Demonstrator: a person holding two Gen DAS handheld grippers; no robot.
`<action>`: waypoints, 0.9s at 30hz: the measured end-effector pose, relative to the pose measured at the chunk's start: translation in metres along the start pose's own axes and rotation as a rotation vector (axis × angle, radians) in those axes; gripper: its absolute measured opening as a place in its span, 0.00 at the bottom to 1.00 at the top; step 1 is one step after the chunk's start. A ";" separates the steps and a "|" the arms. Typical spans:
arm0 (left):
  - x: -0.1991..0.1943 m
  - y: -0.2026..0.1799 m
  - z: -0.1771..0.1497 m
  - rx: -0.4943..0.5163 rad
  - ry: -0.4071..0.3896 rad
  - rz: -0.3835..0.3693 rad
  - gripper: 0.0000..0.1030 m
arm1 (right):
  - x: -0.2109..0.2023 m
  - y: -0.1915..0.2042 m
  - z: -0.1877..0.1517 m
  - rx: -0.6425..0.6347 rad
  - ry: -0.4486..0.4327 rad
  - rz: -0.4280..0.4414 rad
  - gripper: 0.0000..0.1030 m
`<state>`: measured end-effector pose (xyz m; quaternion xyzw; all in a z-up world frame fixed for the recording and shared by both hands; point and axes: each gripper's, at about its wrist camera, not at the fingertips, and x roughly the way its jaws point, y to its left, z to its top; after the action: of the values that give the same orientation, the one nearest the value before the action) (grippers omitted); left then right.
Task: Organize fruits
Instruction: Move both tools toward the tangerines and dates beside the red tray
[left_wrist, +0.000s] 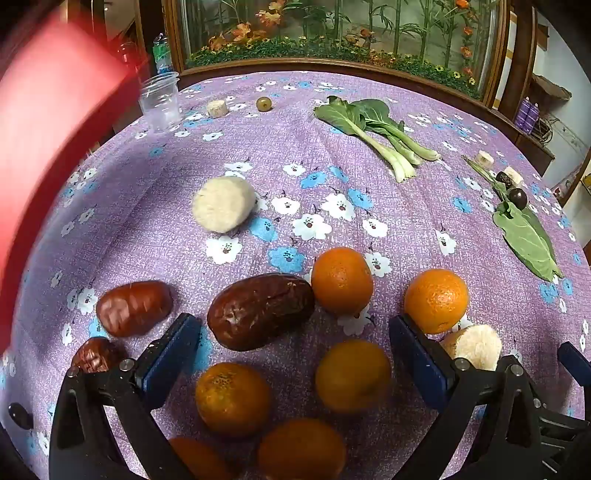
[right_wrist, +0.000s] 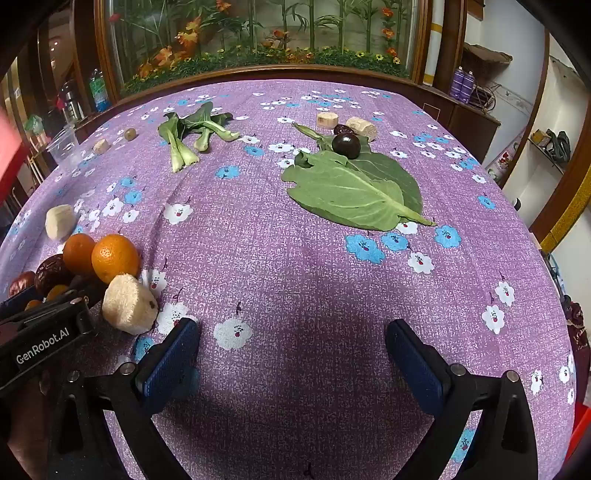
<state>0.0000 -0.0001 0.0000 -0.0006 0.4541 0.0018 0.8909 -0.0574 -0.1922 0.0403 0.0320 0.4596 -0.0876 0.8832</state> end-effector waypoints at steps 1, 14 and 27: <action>0.000 0.000 0.000 -0.001 0.000 -0.001 1.00 | -0.001 0.000 0.000 0.000 0.000 0.000 0.99; 0.001 0.000 -0.001 -0.001 0.000 -0.002 1.00 | 0.002 0.001 0.000 -0.001 0.004 -0.002 0.99; 0.001 -0.001 0.000 -0.005 -0.001 0.003 1.00 | 0.002 0.001 0.000 -0.002 0.004 -0.002 0.99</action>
<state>0.0000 -0.0010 -0.0007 -0.0020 0.4537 0.0042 0.8911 -0.0559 -0.1915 0.0384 0.0307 0.4617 -0.0882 0.8821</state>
